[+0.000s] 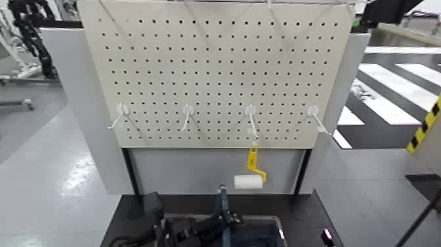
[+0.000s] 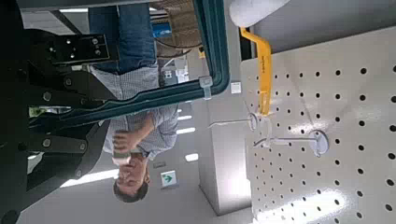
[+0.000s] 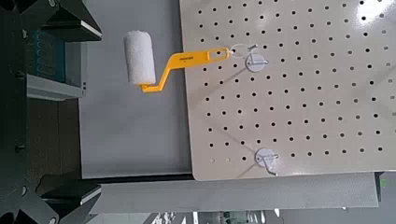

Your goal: Grasp the handle of the crate.

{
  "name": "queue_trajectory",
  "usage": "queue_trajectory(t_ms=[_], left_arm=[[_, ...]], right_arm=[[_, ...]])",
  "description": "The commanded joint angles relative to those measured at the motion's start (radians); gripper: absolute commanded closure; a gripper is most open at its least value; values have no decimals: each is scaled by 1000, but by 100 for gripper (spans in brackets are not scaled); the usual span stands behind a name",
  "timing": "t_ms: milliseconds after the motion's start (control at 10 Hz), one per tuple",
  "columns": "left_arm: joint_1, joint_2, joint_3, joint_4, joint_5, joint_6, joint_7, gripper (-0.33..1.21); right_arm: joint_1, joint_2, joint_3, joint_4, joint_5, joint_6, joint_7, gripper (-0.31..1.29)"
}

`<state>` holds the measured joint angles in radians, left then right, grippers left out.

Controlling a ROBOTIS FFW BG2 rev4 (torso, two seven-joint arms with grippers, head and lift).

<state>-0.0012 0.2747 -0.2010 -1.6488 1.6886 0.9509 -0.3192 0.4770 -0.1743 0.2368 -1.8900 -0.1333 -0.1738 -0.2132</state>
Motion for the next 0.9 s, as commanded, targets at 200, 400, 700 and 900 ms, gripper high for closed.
queue_trajectory(t_ms=[200,400,700,900], left_arm=[[-8,-9,-18,1,17,0,-4,119],[-11,-14,-20,1,17,5,-8,119],[-19,-17,-26,9,17,11,-26,119],[-19,-17,-28,14,17,12,-35,119]], right_arm=[[0,4,1,-4,12,2,0,15],[-2,-1,7,-11,27,10,-5,15],[-5,-2,10,-14,41,14,-5,15],[-6,-5,13,-18,55,20,-3,15]])
